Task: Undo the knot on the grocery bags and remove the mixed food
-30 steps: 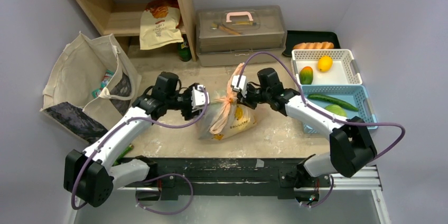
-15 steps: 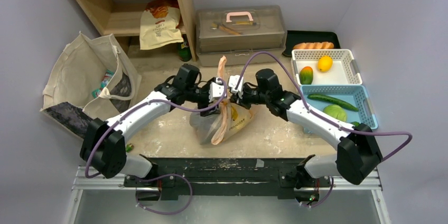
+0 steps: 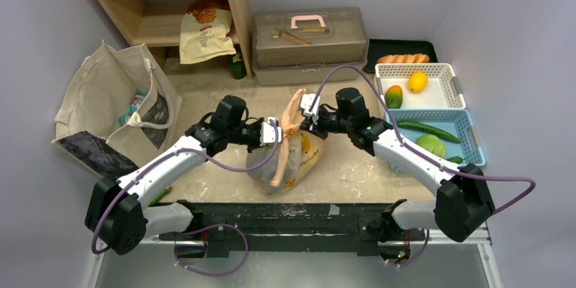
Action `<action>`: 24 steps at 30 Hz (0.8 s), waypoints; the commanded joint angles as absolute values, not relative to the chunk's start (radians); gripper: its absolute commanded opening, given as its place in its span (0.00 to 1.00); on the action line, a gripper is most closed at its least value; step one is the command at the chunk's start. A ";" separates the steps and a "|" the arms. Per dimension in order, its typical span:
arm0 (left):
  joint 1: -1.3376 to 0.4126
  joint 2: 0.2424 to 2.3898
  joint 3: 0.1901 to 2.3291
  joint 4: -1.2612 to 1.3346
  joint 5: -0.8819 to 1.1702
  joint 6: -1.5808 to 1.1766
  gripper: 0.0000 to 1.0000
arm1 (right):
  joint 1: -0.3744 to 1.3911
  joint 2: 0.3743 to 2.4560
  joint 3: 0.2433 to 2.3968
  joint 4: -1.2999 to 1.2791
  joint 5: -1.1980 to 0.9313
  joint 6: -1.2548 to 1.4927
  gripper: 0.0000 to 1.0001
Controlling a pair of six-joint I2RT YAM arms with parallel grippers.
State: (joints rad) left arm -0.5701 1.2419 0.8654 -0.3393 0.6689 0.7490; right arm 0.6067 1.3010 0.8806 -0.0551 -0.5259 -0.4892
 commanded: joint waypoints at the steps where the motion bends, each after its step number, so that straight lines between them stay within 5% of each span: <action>1: -0.571 1.144 0.781 -0.431 0.720 0.846 0.00 | 0.472 1.295 0.892 0.001 -0.406 -0.499 0.00; 13: -0.546 1.015 0.676 -0.507 0.678 0.891 0.00 | 0.371 1.302 0.856 -0.092 -0.391 -0.558 0.00; 18: -0.540 1.035 0.686 -0.398 0.636 0.777 0.00 | 0.384 1.280 0.912 -0.351 -0.562 -0.655 0.02; 21: -0.543 1.089 0.734 -0.342 0.625 0.731 0.00 | 0.466 1.294 0.997 -0.406 -0.625 -0.604 0.43; 24: -0.552 1.118 0.761 -0.319 0.620 0.749 0.00 | 0.546 1.303 1.067 -0.360 -0.645 -0.491 0.58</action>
